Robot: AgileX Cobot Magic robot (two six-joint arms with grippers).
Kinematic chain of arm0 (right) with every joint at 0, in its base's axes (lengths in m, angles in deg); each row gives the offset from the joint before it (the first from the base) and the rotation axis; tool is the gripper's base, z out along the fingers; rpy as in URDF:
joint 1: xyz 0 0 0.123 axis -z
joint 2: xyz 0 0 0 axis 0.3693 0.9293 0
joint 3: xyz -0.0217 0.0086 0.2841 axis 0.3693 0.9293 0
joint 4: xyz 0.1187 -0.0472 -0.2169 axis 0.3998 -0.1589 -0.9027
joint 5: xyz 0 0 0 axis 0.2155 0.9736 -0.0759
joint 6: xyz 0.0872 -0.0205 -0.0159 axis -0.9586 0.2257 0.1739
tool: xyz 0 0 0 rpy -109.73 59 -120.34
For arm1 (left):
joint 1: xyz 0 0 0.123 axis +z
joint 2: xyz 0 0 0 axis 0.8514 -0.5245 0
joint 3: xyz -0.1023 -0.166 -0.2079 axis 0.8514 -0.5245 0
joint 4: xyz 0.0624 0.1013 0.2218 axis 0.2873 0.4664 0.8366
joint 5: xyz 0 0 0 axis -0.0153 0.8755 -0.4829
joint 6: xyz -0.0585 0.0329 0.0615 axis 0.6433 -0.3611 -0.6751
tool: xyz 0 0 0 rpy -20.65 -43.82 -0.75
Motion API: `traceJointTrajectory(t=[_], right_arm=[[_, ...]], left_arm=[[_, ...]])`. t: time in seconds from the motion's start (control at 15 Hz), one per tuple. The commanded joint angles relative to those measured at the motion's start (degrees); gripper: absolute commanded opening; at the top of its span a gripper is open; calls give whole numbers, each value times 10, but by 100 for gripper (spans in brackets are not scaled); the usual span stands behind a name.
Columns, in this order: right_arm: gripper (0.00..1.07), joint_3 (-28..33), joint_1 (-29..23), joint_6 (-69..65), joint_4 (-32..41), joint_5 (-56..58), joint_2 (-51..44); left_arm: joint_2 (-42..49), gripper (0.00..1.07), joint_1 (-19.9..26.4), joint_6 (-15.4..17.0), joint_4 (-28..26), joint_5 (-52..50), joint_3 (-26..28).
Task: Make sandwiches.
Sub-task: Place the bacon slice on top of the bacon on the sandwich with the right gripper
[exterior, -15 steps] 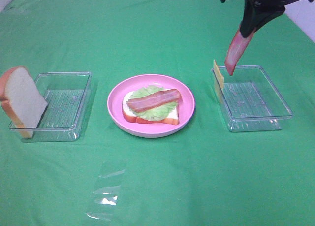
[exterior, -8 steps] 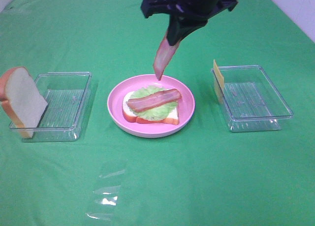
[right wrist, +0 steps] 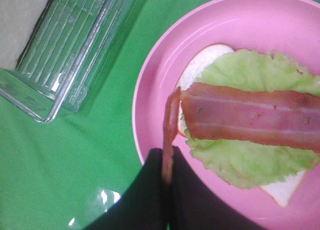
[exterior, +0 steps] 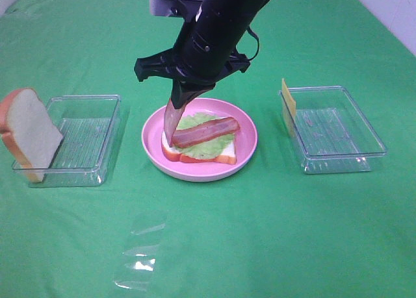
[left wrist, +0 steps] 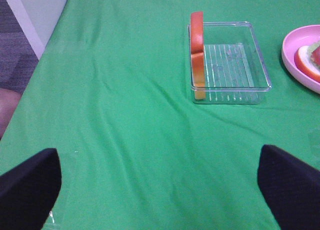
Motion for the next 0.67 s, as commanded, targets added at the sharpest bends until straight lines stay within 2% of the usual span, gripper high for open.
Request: traceJointTrajectory(t=[0.07, 0.33, 0.67], right_arm=[[0, -3, 1, 11, -48, -5, 21], [0, -2, 2, -56, -204, 1, 51], [0, -2, 2, -73, -262, -15, 66]], left_arm=[[9, 100, 1, 0, 0, -4, -2], [9, 100, 1, 0, 0, -4, -2], [9, 100, 1, 0, 0, -4, -2]])
